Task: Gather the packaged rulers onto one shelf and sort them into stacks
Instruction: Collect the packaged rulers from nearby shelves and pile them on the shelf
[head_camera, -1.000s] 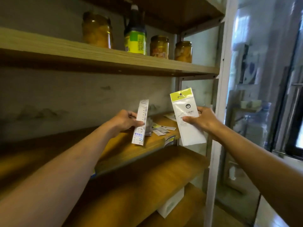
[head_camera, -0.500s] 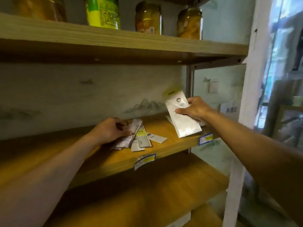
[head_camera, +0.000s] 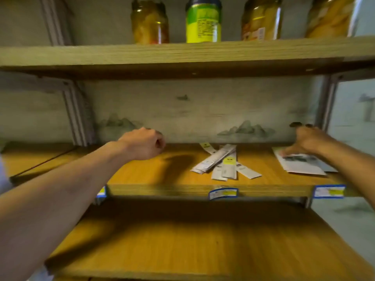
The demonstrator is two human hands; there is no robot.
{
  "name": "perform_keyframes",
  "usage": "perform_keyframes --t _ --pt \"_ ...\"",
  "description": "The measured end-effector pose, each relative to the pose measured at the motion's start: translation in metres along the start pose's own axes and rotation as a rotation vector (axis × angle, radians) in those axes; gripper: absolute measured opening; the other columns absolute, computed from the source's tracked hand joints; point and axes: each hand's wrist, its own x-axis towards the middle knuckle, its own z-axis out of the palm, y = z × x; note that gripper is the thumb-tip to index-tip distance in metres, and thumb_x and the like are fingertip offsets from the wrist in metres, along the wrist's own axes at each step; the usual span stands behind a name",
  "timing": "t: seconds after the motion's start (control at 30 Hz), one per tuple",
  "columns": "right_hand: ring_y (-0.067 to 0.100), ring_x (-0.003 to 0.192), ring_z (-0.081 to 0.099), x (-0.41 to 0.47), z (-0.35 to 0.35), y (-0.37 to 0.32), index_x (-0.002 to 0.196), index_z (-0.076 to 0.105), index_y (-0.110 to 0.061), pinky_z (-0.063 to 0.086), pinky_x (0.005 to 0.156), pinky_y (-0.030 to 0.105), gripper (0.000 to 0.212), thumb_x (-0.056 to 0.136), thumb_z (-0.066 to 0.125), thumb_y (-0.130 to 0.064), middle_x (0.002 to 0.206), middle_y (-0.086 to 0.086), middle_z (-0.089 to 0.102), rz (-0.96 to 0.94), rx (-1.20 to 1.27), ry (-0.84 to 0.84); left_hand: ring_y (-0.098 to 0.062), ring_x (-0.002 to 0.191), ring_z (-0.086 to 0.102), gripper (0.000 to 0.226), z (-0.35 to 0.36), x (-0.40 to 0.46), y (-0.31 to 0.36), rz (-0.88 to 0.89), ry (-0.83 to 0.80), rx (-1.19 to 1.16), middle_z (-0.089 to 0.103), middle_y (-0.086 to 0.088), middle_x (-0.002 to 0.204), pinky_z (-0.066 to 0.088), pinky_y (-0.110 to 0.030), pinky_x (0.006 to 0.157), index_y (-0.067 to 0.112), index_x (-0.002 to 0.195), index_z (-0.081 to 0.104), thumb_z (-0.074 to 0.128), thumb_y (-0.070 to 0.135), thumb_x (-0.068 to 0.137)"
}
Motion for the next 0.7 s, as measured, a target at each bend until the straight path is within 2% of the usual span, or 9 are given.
perform_keyframes --t 0.07,0.13,0.2,0.27,0.33,0.43,0.53,0.63,0.7 --pt "0.034 0.122 0.050 -0.003 -0.003 -0.036 0.140 0.045 -0.017 0.044 0.100 0.039 0.079 0.074 0.079 -0.043 0.138 0.014 0.053 -0.180 0.011 0.061 -0.026 0.107 0.063 0.020 -0.003 -0.021 -0.012 -0.043 0.031 -0.026 0.067 0.004 0.117 0.052 -0.033 0.084 0.039 0.106 0.066 0.054 0.039 0.090" --pt "0.027 0.113 0.056 -0.008 -0.001 -0.085 0.131 0.057 -0.017 0.044 0.093 0.035 0.052 0.083 0.072 -0.031 0.130 0.010 0.060 -0.362 0.154 0.085 -0.024 0.108 0.063 0.021 -0.002 -0.047 -0.025 -0.108 0.084 -0.041 0.067 0.008 0.116 0.050 -0.033 0.085 0.041 0.106 0.066 0.055 0.039 0.088" --pt "0.018 0.102 0.059 -0.021 0.005 -0.139 0.124 0.061 -0.019 0.047 0.089 0.032 0.041 0.086 0.070 -0.028 0.120 0.005 0.065 -0.513 0.286 0.044 -0.024 0.107 0.063 0.023 0.001 -0.078 -0.042 -0.175 0.098 -0.008 0.068 0.010 0.115 0.049 -0.033 0.085 0.041 0.108 0.065 0.056 0.038 0.087" --pt "0.015 0.101 0.059 -0.039 0.017 -0.191 0.124 0.061 -0.021 0.050 0.092 0.034 0.042 0.084 0.071 -0.032 0.118 0.002 0.065 -0.673 0.328 -0.042 -0.021 0.105 0.065 0.023 0.002 -0.108 -0.064 -0.200 0.063 0.007 0.068 0.013 0.111 0.051 -0.033 0.085 0.040 0.110 0.065 0.056 0.035 0.089" --pt "0.017 0.110 0.057 -0.062 0.027 -0.238 0.127 0.058 -0.027 0.048 0.097 0.039 0.047 0.083 0.071 -0.039 0.124 -0.002 0.062 -0.805 0.282 -0.125 -0.018 0.102 0.066 0.022 -0.004 -0.138 -0.088 -0.234 0.060 -0.017 0.070 0.015 0.106 0.054 -0.035 0.085 0.039 0.107 0.065 0.057 0.033 0.087" --pt "0.017 0.119 0.052 -0.097 0.032 -0.301 0.130 0.053 -0.035 0.045 0.101 0.038 0.051 0.083 0.069 -0.045 0.129 -0.007 0.058 -0.911 0.242 -0.187 -0.017 0.097 0.067 0.022 -0.024 -0.180 -0.123 -0.299 0.055 -0.007 0.071 0.011 0.102 0.055 -0.037 0.083 0.037 0.105 0.066 0.057 0.032 0.087" --pt "0.014 0.115 0.056 -0.132 0.030 -0.350 0.129 0.057 -0.029 0.043 0.097 0.027 0.048 0.084 0.069 -0.042 0.125 -0.007 0.062 -0.983 0.252 -0.169 -0.013 0.093 0.067 0.020 -0.049 -0.215 -0.156 -0.302 0.059 -0.099 0.072 0.011 0.097 0.054 -0.032 0.083 0.035 0.105 0.067 0.059 0.027 0.089" --pt "0.011 0.106 0.060 -0.173 0.027 -0.396 0.121 0.063 -0.027 0.046 0.096 0.028 0.038 0.085 0.069 -0.039 0.117 -0.006 0.067 -1.042 0.278 -0.168 -0.004 0.088 0.065 0.017 -0.063 -0.249 -0.197 -0.281 0.073 -0.170 0.071 0.013 0.101 0.049 -0.018 0.078 0.029 0.104 0.070 0.061 0.021 0.091" --pt "0.008 0.098 0.062 -0.200 0.028 -0.428 0.116 0.065 -0.027 0.048 0.092 0.025 0.034 0.085 0.070 -0.039 0.111 -0.006 0.069 -1.071 0.274 -0.189 -0.004 0.088 0.065 0.014 -0.067 -0.273 -0.231 -0.287 0.047 -0.183 0.071 0.011 0.098 0.051 -0.021 0.080 0.028 0.099 0.071 0.062 0.019 0.091"
